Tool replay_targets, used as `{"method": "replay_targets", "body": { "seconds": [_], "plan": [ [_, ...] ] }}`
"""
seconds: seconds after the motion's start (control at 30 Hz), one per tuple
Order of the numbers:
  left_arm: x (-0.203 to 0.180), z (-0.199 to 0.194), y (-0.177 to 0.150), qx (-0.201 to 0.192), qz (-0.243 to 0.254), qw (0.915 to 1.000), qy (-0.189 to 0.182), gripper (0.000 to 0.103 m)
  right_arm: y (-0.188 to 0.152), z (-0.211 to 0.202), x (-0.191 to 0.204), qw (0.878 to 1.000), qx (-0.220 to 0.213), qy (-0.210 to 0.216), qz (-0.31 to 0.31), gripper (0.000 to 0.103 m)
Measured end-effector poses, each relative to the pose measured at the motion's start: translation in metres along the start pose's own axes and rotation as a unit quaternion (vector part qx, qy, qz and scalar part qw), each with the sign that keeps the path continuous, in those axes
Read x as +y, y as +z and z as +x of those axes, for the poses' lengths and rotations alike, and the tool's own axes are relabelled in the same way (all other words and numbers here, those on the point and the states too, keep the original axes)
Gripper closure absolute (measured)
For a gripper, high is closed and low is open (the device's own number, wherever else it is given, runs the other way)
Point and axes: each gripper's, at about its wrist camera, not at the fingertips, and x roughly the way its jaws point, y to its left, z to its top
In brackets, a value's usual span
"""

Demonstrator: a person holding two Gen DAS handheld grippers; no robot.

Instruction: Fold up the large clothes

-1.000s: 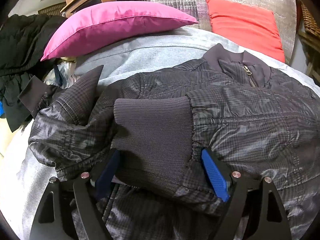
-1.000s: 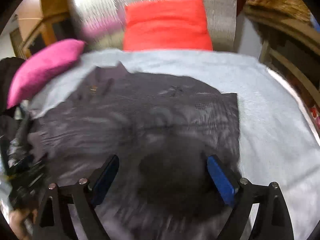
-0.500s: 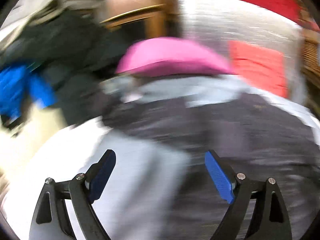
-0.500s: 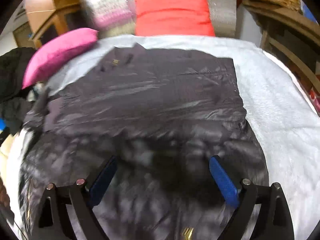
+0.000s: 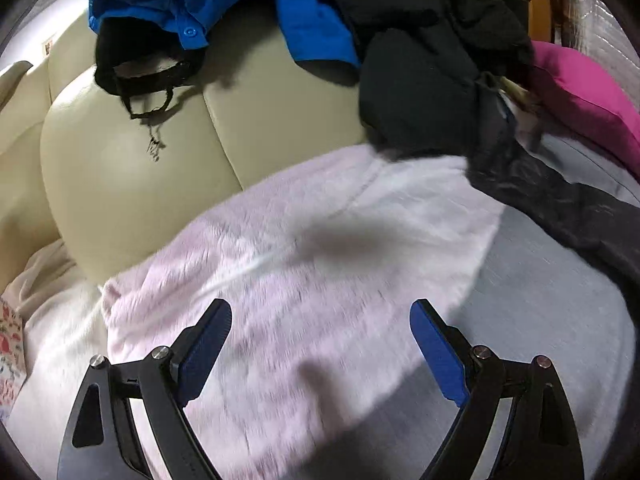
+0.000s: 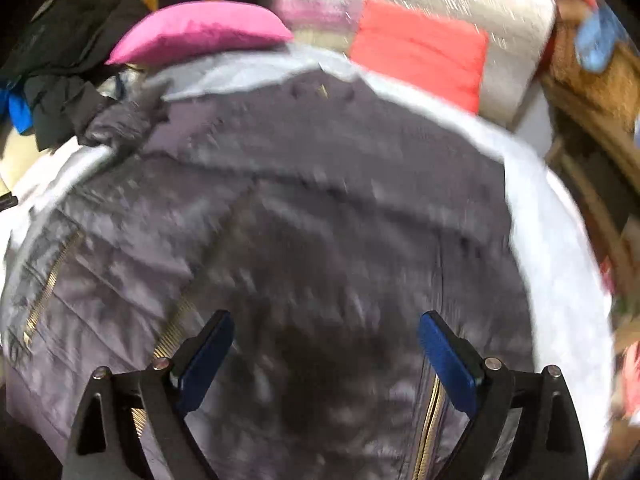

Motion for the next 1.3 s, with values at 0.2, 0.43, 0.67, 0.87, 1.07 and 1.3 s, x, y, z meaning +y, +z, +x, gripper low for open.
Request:
{"method": "replay_targets", "body": {
  "seconds": [0.2,0.43,0.67,0.87,1.07,1.3],
  "plan": [
    [0.006,0.035,-0.015,0.013,0.001,0.9994,-0.033,0.005,0.087,-0.007,0.098,0.996,-0.038,0.030,-0.081,0.008],
    [0.017,0.038,-0.018,0.018,-0.025,0.9976,-0.062,0.002,0.168,0.026,0.254,0.977,-0.047,0.109,-0.174,0.008],
    [0.016,0.037,-0.023,0.005,-0.027,0.9979,-0.059,0.000,0.274,0.072,0.362,0.965,-0.027,0.251,-0.065,0.008],
    [0.024,0.033,-0.033,-0.008,-0.035,0.9972,-0.066,0.000,0.337,0.119,0.412,0.955,0.015,0.296,0.017,0.008],
    [0.028,0.026,-0.040,-0.019,-0.035,0.9974,-0.060,0.000,0.352,0.171,0.447,0.959,0.091,0.268,0.013,0.025],
    [0.025,0.030,-0.039,-0.019,-0.034,0.9974,-0.060,0.000,0.332,0.158,0.432,0.961,0.088,0.259,-0.033,0.091]
  ]
}}
